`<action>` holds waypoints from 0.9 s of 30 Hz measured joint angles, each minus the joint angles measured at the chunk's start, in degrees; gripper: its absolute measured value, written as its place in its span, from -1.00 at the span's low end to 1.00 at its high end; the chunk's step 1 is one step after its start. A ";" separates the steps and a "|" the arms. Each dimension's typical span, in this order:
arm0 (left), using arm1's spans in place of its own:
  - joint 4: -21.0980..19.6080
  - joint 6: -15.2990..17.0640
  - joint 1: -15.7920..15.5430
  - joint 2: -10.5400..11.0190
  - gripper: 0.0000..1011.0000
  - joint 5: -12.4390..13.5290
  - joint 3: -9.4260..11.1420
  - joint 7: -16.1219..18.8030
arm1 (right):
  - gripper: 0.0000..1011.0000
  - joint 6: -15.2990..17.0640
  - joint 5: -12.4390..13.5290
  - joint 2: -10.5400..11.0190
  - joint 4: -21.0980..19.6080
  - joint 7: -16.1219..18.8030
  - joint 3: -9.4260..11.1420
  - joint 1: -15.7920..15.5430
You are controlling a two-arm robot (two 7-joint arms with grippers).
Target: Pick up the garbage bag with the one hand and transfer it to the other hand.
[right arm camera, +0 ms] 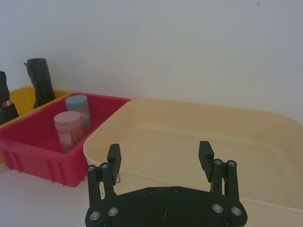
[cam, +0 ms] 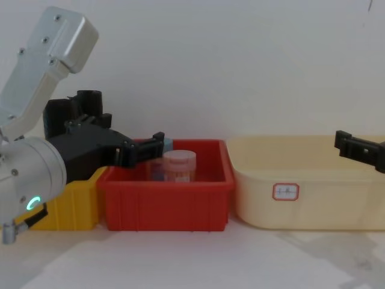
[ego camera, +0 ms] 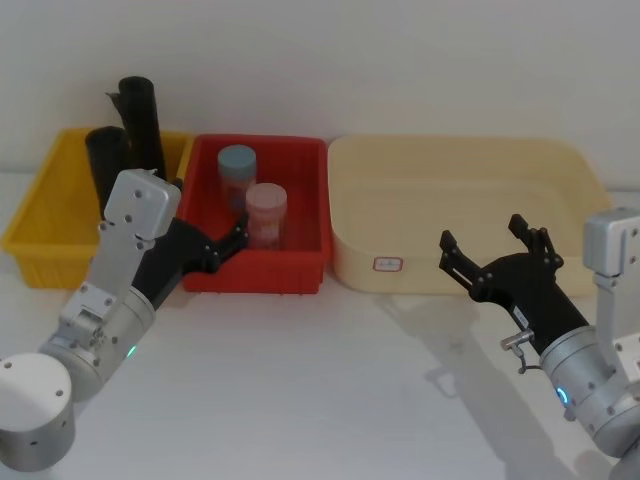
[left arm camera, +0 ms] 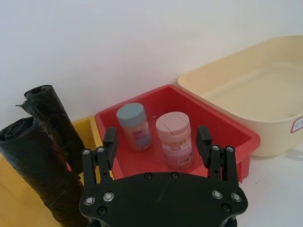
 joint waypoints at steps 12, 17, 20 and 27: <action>-0.54 0.81 0.04 -0.05 0.98 -0.09 -0.11 -0.06 | 0.98 0.00 0.00 0.00 0.00 0.00 0.00 0.00; -3.17 4.06 0.54 0.33 0.98 -0.74 -0.56 -0.21 | 0.98 0.00 0.00 0.00 0.00 0.00 0.00 0.00; -5.40 6.76 1.06 0.83 0.98 -1.38 -1.22 -0.23 | 0.98 0.00 0.00 0.00 0.00 0.00 0.00 0.00; -11.41 13.83 3.20 2.99 0.98 -3.68 -4.41 -0.28 | 0.98 0.00 0.00 0.00 0.00 0.00 0.00 0.00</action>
